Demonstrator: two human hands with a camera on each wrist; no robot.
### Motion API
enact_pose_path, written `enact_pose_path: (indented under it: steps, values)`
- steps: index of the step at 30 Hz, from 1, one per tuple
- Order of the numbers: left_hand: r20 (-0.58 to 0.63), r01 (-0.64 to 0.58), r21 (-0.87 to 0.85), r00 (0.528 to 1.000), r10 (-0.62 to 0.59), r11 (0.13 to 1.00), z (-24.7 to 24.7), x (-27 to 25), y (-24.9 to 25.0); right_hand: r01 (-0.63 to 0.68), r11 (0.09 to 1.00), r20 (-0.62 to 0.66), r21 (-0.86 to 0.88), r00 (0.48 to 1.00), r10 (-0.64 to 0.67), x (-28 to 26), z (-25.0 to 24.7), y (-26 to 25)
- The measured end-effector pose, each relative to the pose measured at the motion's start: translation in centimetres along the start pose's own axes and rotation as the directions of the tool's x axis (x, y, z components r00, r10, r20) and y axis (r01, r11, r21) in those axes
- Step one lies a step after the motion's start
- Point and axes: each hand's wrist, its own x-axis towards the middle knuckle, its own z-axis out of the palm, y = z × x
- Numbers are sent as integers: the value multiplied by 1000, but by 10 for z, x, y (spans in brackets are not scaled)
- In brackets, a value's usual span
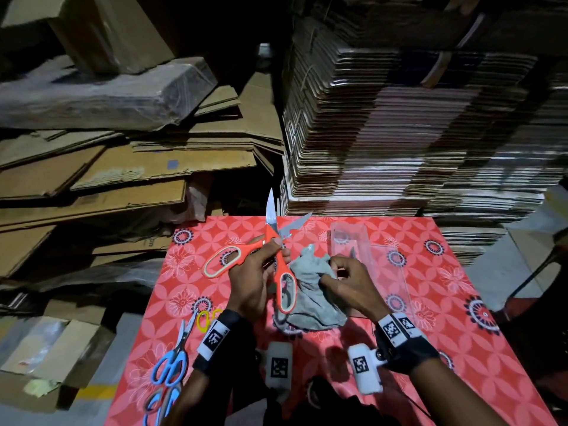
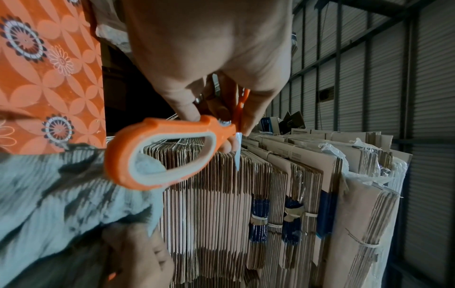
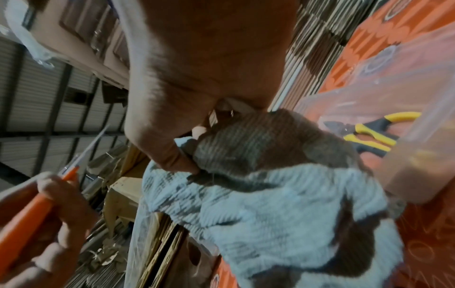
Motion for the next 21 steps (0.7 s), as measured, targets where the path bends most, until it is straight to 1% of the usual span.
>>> enact_pose_path:
  steps: [2, 5, 7, 9, 10, 13, 15, 17, 19, 21]
  values:
    - [-15, 18, -16, 1000, -18, 1000, 2, -1, 0, 29, 1000, 6, -6, 1000, -29, -1, -6, -3]
    - [-11, 29, -33, 999, -30, 999, 4, -3, 2, 85, 992, 10, -96, 996, -84, -3, -13, -3]
    - [3, 35, -46, 999, -35, 998, 5, -6, 4, 112, 989, -11, -96, 993, -114, -3, -16, 2]
    - [20, 41, -60, 999, -40, 997, 5, -8, 5, 156, 977, -45, -148, 985, -164, -2, -19, 3]
    - [27, 41, -61, 999, -40, 997, 4, -9, 6, 153, 973, -36, -170, 986, -162, 0, -19, 4]
    - [56, 48, -60, 997, -44, 997, 3, -11, 6, 67, 974, 35, -215, 998, -61, 6, -11, 11]
    - [55, 47, -57, 997, -44, 997, 3, -10, 6, 44, 978, 72, -204, 997, -30, 10, 0, 18]
    - [41, 37, -48, 999, -35, 998, 5, -10, 6, 6, 968, 143, -251, 989, 31, 17, 12, 28]
    - [29, 48, -49, 998, -47, 998, 4, -9, 5, -47, 929, 228, -368, 964, 139, 24, 22, 40]
    - [43, 76, -46, 996, -74, 996, 2, -7, 4, -70, 894, 306, -443, 925, 224, 28, 31, 54]
